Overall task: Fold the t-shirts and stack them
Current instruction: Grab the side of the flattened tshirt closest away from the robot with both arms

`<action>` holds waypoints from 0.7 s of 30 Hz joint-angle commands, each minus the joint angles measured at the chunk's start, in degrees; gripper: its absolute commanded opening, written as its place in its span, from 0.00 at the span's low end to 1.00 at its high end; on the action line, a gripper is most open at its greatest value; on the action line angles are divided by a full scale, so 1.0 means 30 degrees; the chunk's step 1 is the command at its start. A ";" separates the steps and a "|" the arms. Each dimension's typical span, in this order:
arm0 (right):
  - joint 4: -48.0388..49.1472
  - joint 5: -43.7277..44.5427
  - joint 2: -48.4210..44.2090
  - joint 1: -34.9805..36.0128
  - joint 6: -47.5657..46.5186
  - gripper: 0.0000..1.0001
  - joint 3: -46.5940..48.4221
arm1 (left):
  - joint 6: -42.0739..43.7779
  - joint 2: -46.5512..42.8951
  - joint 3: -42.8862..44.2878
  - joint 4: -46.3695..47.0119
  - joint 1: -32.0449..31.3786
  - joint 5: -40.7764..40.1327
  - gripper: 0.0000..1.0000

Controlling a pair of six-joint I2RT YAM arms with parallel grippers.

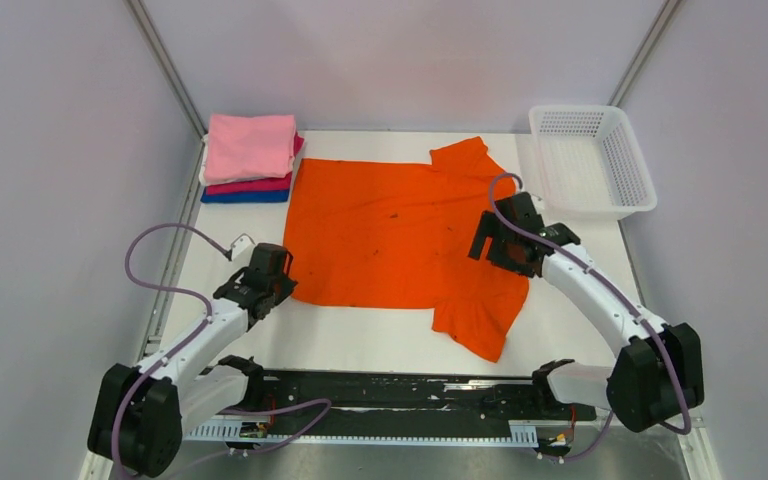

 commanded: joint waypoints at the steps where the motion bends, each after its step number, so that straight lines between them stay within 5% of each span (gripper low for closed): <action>1: -0.4617 -0.1235 -0.1755 0.2845 0.1638 0.87 -0.1340 | 0.0814 -0.1665 0.0256 -0.0965 0.0040 -0.0097 0.00; 9: -0.6293 -0.3289 -0.3163 0.6979 0.5369 0.58 -0.4749 | 0.1070 -0.2699 0.0146 -0.2216 0.0038 0.0154 0.00; 21: -0.3116 -0.2055 -0.0936 0.7208 0.6423 0.44 -0.6809 | 0.0585 -0.3207 -0.0458 -0.2523 0.0036 0.0555 0.00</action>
